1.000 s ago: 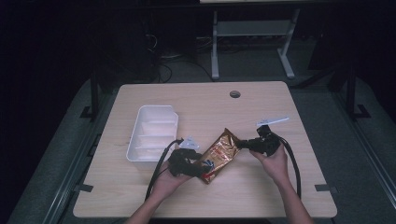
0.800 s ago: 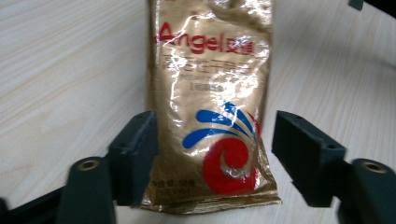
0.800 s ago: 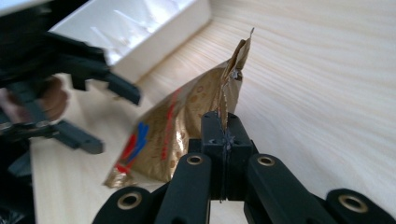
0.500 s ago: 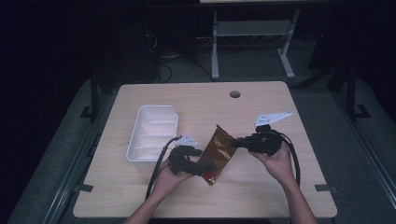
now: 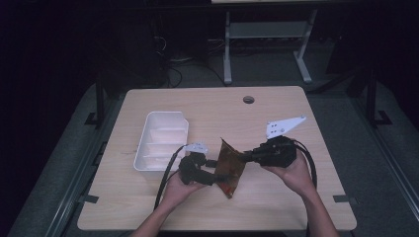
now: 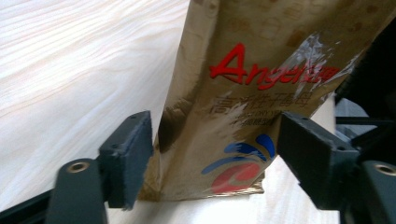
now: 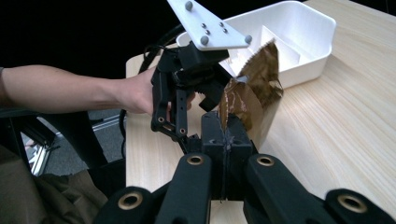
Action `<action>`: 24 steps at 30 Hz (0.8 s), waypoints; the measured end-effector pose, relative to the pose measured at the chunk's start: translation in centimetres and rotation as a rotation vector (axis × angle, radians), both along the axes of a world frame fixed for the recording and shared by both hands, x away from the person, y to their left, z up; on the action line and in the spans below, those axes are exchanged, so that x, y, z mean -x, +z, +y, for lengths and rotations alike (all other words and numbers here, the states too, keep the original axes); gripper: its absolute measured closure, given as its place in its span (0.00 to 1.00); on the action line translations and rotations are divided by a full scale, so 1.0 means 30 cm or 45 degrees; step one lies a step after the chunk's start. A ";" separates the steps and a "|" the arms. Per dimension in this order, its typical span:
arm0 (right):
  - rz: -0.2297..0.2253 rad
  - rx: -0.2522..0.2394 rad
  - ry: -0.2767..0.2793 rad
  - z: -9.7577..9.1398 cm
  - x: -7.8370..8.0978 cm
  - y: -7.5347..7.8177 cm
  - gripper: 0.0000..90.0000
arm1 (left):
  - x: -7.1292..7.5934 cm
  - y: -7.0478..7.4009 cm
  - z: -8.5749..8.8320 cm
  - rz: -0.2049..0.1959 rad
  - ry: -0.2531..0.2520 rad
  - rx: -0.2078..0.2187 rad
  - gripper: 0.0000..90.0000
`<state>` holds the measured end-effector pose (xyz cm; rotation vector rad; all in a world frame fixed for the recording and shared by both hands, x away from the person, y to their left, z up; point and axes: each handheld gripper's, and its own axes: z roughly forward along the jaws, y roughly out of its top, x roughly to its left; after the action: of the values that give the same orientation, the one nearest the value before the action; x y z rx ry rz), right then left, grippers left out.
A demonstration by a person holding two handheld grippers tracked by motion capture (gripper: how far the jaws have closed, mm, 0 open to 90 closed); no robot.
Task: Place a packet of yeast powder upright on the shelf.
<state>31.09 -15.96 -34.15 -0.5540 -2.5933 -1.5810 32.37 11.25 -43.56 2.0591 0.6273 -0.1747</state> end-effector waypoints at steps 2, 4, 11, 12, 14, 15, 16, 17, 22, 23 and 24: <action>-0.011 0.002 0.000 0.001 0.003 0.004 0.99 | 0.019 0.009 -0.009 -0.050 -0.038 0.006 0.46; -0.009 -0.005 0.003 -0.002 0.002 0.002 0.99 | 0.029 0.014 -0.013 -0.071 -0.052 0.005 0.51; -0.025 -0.026 0.064 -0.009 0.016 0.024 1.00 | 0.027 0.020 -0.006 -0.075 -0.049 0.035 0.34; -0.030 -0.051 0.094 -0.010 0.022 0.033 1.00 | 0.026 0.021 -0.005 -0.076 -0.048 0.044 0.31; -0.030 -0.076 0.129 -0.009 0.027 0.042 1.00 | 0.025 0.020 -0.007 -0.063 -0.058 0.053 0.25; -0.030 -0.076 0.129 -0.009 0.027 0.042 1.00 | 0.025 0.020 -0.007 -0.063 -0.058 0.053 0.23; -0.033 -0.081 0.141 -0.008 0.030 0.046 1.00 | 0.024 0.019 -0.009 -0.054 -0.071 0.066 0.23; -0.038 -0.079 0.171 -0.003 0.038 0.055 1.00 | 0.027 0.019 -0.012 -0.053 -0.099 0.084 0.23; -0.024 -0.064 0.234 0.011 0.043 0.052 0.99 | 0.035 0.016 -0.024 -0.023 -0.196 0.132 0.26; -0.025 -0.058 0.239 0.013 0.043 0.051 0.99 | 0.038 0.014 -0.030 -0.018 -0.225 0.139 0.27; -0.024 -0.059 0.250 0.015 0.043 0.050 0.99 | 0.038 0.014 -0.030 -0.018 -0.225 0.139 0.27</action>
<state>29.78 -15.52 -32.65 -0.2726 -2.5262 -1.5844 31.24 10.36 -43.14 2.0072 0.4173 -0.2906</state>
